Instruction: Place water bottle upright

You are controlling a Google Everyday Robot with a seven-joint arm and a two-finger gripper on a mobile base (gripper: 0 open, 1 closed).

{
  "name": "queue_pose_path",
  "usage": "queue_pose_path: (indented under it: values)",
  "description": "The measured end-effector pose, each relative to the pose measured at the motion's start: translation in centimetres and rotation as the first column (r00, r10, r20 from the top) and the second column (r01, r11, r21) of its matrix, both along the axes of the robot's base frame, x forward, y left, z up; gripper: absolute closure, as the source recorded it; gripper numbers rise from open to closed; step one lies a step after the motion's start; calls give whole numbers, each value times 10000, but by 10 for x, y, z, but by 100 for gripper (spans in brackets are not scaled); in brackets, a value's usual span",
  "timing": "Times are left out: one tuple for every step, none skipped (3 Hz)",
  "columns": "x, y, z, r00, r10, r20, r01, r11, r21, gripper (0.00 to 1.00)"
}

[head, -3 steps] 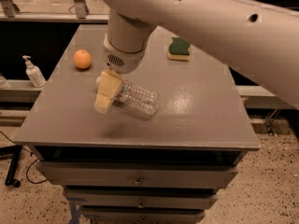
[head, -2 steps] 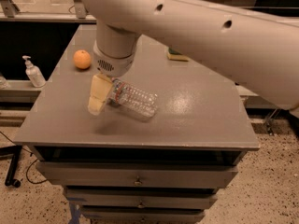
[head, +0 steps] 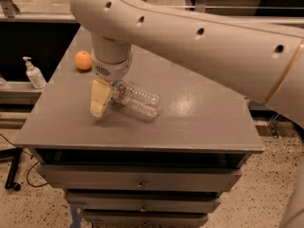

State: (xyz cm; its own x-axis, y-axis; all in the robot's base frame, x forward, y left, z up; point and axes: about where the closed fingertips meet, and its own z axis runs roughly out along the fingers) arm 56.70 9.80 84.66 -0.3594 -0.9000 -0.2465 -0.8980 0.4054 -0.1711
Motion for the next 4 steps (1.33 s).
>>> queue_pose_path:
  values:
    - [7, -9, -13, 9996, -271, -99, 267, 9989, -385, 18]
    - [13, -18, -14, 9988, -494, -74, 489, 9974, -529, 41]
    - [18, -21, 1, 9983, -573, 49, 574, 9979, -284, 64]
    - [23, -22, 37, 9985, -406, 355, 382, 9972, 638, 88]
